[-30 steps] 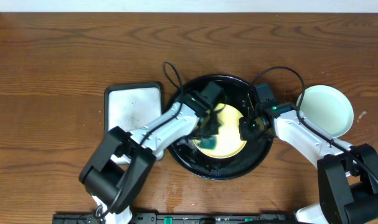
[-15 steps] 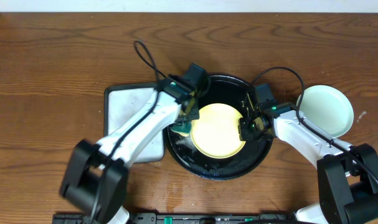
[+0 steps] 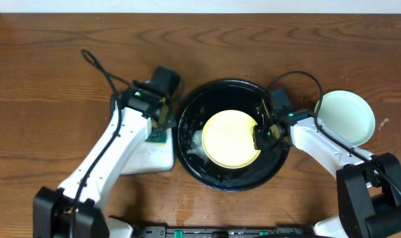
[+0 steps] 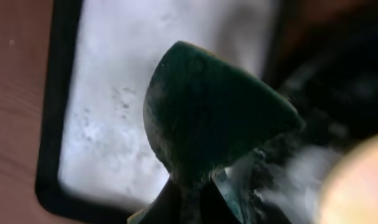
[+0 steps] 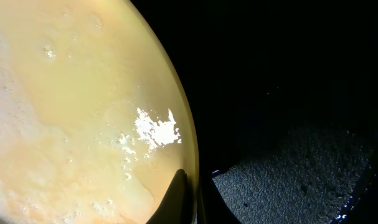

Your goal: Clean dirty plates on tray and stack at the side

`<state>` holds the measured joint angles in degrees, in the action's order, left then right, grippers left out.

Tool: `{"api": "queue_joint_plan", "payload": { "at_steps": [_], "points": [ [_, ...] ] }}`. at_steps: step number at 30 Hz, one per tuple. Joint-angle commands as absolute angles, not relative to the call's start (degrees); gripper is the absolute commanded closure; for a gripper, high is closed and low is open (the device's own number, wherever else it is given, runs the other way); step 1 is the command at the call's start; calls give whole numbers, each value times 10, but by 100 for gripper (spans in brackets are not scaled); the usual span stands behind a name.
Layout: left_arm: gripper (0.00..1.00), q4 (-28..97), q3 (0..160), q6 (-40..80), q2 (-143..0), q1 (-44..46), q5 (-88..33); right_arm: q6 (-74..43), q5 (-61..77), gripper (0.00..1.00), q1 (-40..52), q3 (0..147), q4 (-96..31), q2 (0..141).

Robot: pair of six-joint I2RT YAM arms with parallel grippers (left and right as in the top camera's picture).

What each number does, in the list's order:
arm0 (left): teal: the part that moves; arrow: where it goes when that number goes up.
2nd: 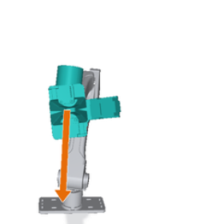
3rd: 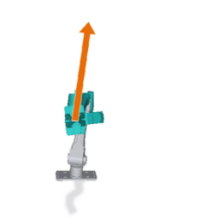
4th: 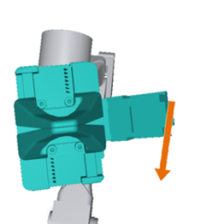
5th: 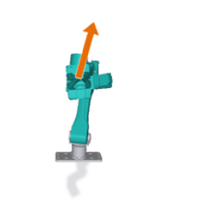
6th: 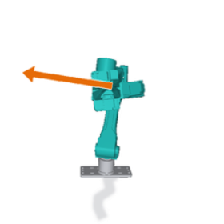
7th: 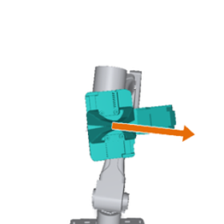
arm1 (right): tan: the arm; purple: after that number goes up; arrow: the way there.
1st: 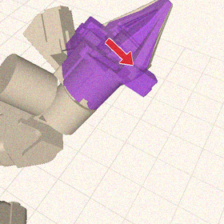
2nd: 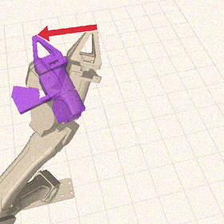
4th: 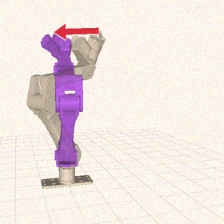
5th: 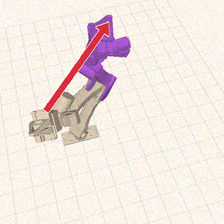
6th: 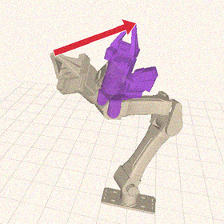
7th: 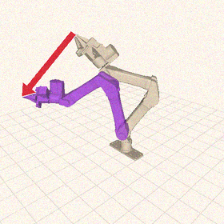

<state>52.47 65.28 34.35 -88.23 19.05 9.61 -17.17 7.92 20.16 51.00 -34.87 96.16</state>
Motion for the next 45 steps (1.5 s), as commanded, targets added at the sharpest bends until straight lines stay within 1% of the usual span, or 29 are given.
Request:
{"api": "queue_joint_plan", "payload": {
  "at_steps": [1,2,3,6,7,12,14,17,26,31,38,42,45],
  "points": [
    [92,484,601,322,-892,146,98,-163,55,99,203,501,-362,971],
    [92,473,597,312,-892,133,83,-162,55,99,203,501,-362,971],
    [87,469,599,301,-892,123,64,-162,55,99,203,501,-362,971],
    [49,478,615,270,-882,99,9,-157,57,99,203,501,-359,971],
    [42,486,623,265,-876,95,-8,-156,59,99,203,501,-357,971],
    [29,531,660,259,-812,87,-26,-151,61,99,203,517,-358,965],
    [27,543,665,259,-772,87,-32,-150,61,99,204,527,-362,955],
    [24,561,665,259,-707,87,-50,-111,61,99,210,546,-363,932],
    [20,602,665,259,-536,87,-50,-19,45,99,264,635,-384,881],
    [20,613,665,259,-466,87,-50,-16,12,99,306,683,-382,877],
    [19,615,665,259,-432,87,-50,-63,11,99,362,705,-293,877],
    [18,615,665,259,-434,87,-50,-78,10,99,407,706,-191,888],
    [18,615,665,260,-434,87,-50,-49,-18,99,446,706,-102,923]
  ]
}}
